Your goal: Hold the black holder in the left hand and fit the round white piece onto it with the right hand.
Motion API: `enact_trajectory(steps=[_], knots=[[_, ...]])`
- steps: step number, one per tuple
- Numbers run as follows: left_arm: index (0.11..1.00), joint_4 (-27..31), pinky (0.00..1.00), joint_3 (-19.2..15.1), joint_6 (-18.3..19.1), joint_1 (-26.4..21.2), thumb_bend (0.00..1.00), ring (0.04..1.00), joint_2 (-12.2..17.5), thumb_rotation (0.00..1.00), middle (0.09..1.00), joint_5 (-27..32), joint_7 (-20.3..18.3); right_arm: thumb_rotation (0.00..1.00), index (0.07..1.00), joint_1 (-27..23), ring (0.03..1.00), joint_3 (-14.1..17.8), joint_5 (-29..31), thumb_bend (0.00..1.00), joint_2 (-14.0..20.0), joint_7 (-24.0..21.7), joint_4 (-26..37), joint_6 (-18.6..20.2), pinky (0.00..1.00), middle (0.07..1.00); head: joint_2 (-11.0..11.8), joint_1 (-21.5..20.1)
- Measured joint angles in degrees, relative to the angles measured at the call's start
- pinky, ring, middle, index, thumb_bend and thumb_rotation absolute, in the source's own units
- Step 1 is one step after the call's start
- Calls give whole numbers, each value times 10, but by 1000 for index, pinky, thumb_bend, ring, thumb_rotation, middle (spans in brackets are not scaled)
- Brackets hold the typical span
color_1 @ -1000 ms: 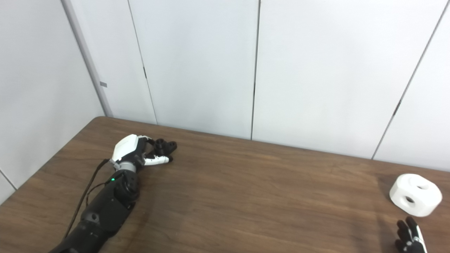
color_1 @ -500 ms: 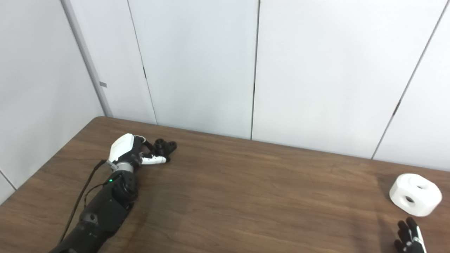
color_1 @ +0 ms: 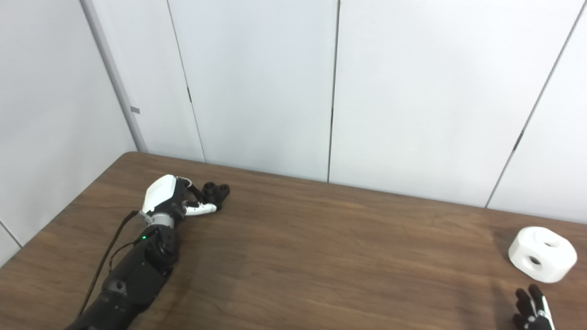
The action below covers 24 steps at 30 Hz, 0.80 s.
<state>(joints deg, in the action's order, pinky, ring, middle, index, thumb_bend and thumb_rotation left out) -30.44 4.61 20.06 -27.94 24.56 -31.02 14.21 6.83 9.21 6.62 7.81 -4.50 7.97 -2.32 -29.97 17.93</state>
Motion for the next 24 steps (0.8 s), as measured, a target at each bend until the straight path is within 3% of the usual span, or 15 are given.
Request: enact_trajectory(steps=[11,24], knots=[[485,-4,1000,8,-17,2,518,904,5,42,781,0,-2,1000,1000,0,998,0,1,624,0,1,1,2,1000,962,-4,-8],[487,98,997,28,-15,49,517,894,9,43,787,-1,-52,1000,1000,3,995,-2,-2,578,-7,9,9,9,1000,960,-9,-20]])
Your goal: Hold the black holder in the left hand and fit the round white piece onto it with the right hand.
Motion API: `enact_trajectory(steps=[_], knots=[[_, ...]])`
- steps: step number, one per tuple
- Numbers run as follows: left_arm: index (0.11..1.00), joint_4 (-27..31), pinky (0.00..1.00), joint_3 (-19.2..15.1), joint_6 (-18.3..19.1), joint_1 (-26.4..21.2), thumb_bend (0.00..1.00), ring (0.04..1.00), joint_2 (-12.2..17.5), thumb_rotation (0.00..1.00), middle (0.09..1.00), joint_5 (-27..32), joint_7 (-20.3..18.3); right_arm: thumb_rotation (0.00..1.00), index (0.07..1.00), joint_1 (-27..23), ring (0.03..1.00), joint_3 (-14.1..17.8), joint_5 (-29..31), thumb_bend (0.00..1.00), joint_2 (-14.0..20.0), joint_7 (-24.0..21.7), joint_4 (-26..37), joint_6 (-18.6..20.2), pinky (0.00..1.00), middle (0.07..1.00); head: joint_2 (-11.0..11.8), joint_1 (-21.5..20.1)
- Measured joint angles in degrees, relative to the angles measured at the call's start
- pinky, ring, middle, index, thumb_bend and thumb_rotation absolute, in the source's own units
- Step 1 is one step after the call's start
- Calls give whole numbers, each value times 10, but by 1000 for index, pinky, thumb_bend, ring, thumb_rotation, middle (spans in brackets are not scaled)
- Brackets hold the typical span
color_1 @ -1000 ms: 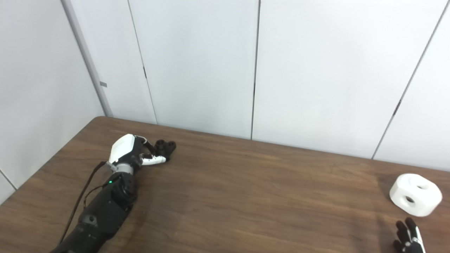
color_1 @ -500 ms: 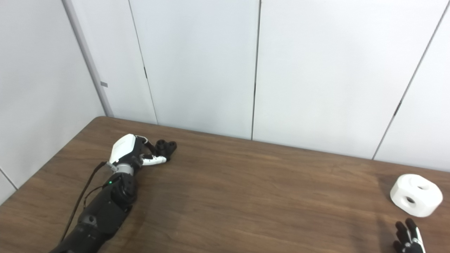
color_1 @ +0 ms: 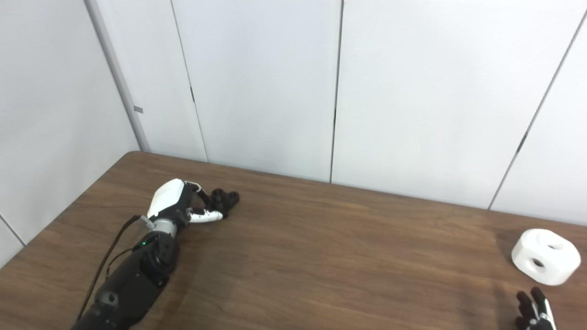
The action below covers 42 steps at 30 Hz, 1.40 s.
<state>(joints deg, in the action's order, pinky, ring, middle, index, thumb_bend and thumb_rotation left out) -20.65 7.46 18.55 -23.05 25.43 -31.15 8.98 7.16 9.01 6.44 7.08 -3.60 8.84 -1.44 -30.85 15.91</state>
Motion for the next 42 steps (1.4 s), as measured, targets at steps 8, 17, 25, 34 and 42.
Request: enact_trajectory(steps=[8,17,25,34,42], knots=[[486,71,1000,18,4,37,517,900,-15,44,797,-7,-18,1000,1000,2,1000,-9,-7,531,-2,11,8,7,1000,968,-5,-17],[486,165,1000,45,9,80,518,900,-24,44,816,-23,-57,1000,1000,6,1000,-18,-11,485,-5,20,16,14,1000,977,-18,-47],[486,246,1000,78,6,129,518,900,-38,46,806,-63,-76,1000,1000,8,1000,-27,-21,499,-9,28,24,20,1000,966,-31,-76],[486,336,1000,113,-5,181,519,912,-63,45,808,-114,-106,1000,1000,10,1000,-39,-33,512,-16,39,42,43,1000,956,-52,-117],[486,380,1000,137,-15,211,519,905,-88,46,802,-157,-140,1000,1000,11,1000,-55,-51,554,-19,46,63,74,1000,952,-74,-145]])
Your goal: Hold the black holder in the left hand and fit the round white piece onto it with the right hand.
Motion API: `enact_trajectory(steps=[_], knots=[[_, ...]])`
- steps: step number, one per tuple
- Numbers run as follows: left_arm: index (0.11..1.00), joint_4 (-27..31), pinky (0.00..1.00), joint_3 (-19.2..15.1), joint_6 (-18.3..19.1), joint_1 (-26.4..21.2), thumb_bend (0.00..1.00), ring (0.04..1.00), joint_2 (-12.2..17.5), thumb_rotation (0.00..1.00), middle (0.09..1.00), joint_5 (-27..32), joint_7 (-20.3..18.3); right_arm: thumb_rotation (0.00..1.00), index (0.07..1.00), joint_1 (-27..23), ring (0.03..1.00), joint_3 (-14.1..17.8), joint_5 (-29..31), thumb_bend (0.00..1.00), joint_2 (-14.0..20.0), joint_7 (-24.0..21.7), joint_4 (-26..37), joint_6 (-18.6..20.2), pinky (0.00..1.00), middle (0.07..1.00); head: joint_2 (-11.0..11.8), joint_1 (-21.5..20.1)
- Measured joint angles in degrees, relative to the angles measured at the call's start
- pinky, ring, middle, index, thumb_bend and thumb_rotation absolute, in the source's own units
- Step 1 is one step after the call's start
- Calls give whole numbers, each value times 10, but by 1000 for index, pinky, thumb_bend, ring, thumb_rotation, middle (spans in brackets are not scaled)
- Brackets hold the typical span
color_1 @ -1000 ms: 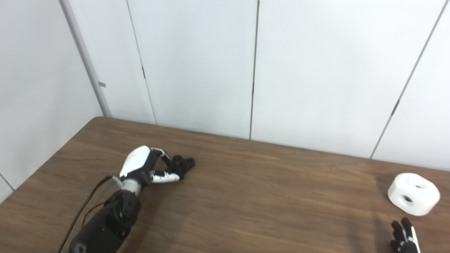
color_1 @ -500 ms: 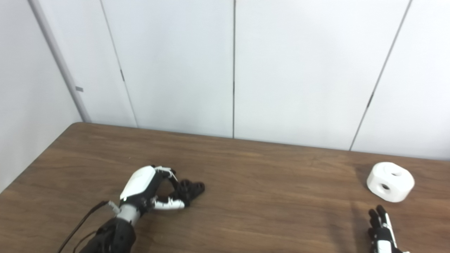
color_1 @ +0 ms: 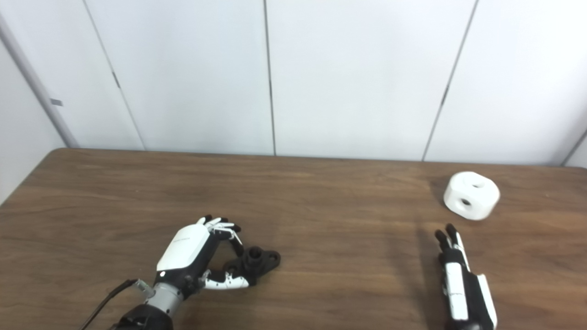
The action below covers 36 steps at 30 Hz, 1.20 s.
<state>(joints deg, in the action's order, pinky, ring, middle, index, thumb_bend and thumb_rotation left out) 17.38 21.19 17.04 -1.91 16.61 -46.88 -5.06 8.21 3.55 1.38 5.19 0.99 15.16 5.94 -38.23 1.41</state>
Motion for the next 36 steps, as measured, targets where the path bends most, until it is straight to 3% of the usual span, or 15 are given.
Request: enact_trajectory(steps=[12,20,36], knots=[[486,13,1000,14,-48,54,519,886,-36,45,788,-26,3,996,1000,1,1000,-15,-14,548,-6,1,32,48,1000,942,-26,-26],[487,9,1000,16,-78,85,519,887,-52,45,789,-32,30,1000,1000,3,1000,-16,-18,576,-7,1,49,71,1000,939,-38,-33],[486,-7,1000,10,-115,96,519,884,-56,44,790,-33,53,994,1000,5,1000,-15,-17,552,-6,-2,63,80,1000,949,-47,-43]])
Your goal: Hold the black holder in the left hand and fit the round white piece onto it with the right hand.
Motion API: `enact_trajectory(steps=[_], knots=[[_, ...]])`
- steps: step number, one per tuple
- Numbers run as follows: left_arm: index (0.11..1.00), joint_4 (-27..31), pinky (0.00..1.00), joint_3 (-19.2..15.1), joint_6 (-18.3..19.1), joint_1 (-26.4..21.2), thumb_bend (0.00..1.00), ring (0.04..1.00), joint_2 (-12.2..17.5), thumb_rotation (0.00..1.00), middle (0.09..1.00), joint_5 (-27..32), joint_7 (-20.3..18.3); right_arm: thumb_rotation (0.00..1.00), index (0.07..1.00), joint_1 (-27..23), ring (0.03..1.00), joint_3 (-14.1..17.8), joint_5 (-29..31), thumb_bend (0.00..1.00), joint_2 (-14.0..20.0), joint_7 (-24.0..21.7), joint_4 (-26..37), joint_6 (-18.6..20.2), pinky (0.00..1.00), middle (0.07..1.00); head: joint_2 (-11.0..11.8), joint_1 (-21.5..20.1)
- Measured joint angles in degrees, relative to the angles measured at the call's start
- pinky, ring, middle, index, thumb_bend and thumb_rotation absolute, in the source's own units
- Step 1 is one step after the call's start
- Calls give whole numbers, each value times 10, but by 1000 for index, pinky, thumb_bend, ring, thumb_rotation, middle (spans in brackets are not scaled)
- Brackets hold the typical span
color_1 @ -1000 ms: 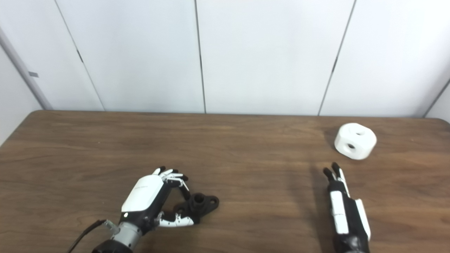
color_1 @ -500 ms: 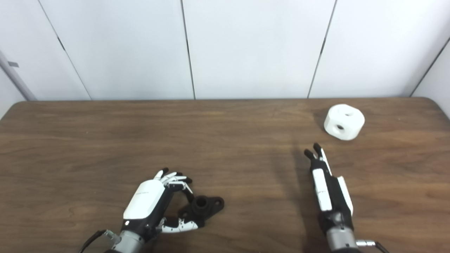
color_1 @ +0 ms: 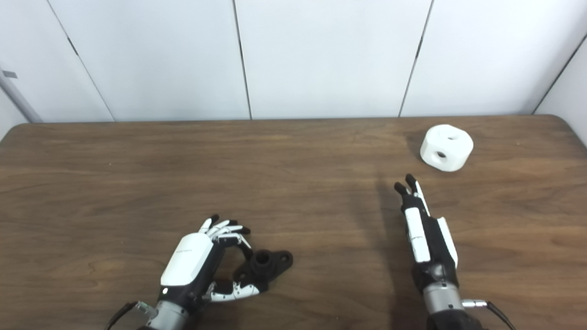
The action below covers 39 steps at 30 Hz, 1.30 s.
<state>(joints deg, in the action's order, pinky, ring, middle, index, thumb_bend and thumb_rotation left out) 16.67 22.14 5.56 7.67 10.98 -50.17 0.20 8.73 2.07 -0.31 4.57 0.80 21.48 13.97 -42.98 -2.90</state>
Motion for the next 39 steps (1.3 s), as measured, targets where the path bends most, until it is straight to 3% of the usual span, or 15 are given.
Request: enact_trajectory(steps=[4,8,12,14,18,22,28,32,39], knots=[[486,-1,1000,-1,-2,0,519,881,0,45,788,0,1,896,989,0,992,5,1,577,0,1,0,0,1000,945,2,-4],[486,-2,1000,-3,-3,0,519,879,0,44,786,-1,1,700,939,-1,964,16,-3,583,2,3,2,4,999,936,5,-12],[486,-4,1000,-6,-7,0,519,880,0,44,786,-1,1,537,863,-11,936,24,-39,663,6,19,2,15,934,916,10,-25],[486,-5,1000,-8,-10,0,520,879,0,44,785,-1,1,502,838,-25,921,30,-74,703,12,29,4,25,906,901,12,-33],[486,-8,1000,-11,-18,-1,519,878,2,44,785,-1,1,399,802,-59,930,38,-121,770,34,37,20,55,956,896,20,-58],[486,-11,1000,-14,-24,-1,520,881,4,44,784,-1,1,340,778,-95,927,52,-137,811,46,38,25,81,959,885,25,-77],[486,-12,1000,-20,-32,-2,519,883,7,43,782,2,-3,353,779,-137,907,48,-189,840,78,35,25,108,865,891,33,-126],[485,-12,1000,-28,-39,-2,519,879,10,42,777,6,-8,335,778,-169,914,38,-240,835,106,32,21,125,899,905,38,-153],[485,-12,999,-38,-45,-2,519,864,13,42,767,11,-16,281,755,-214,942,43,-257,861,131,16,-15,127,934,937,42,-170]])
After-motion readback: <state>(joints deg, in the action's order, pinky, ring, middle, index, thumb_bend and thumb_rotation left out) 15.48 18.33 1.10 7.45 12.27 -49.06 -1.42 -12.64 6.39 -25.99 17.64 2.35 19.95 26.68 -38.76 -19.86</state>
